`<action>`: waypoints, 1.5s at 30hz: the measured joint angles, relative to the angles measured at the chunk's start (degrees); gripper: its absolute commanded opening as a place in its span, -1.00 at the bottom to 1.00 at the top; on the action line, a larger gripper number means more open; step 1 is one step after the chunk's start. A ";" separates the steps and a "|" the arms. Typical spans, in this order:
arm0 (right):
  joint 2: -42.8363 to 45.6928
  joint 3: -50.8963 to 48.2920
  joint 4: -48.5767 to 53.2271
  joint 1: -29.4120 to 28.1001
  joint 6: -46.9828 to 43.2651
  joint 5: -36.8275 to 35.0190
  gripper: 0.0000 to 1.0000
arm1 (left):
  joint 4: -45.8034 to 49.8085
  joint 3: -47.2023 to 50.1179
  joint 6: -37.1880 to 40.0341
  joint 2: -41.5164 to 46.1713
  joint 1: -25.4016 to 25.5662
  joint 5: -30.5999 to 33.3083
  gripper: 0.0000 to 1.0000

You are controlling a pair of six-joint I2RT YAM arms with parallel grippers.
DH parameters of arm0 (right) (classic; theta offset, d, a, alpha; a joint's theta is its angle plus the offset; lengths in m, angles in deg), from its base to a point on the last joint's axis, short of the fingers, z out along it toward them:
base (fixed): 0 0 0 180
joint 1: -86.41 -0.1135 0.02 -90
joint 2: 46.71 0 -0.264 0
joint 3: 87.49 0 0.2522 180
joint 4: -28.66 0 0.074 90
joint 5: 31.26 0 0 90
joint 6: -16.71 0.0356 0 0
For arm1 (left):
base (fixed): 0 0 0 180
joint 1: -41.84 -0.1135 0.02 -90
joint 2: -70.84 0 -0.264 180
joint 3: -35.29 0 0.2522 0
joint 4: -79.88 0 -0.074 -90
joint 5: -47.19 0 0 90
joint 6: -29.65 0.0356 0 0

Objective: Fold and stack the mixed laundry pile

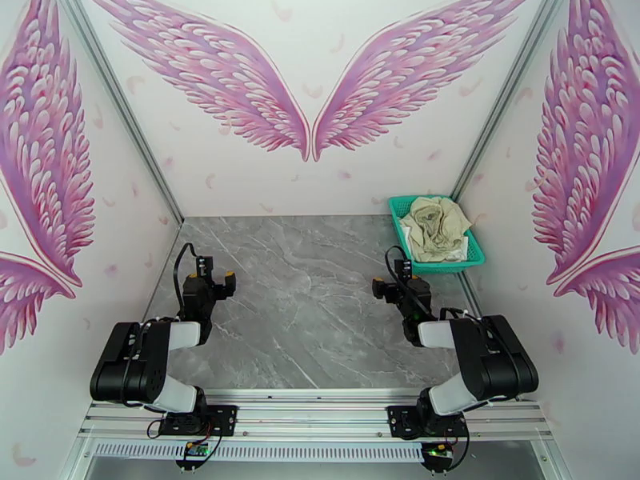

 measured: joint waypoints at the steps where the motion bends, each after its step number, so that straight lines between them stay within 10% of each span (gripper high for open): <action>1: 0.00 0.00 0.00 0.00 0.00 0.00 0.98 | 0.00 0.00 0.00 0.02 0.02 -0.02 0.97; 45: 6.91 0.48 6.93 -0.24 0.31 -1.14 0.97 | 6.78 -0.02 -1.20 6.23 2.29 6.25 0.97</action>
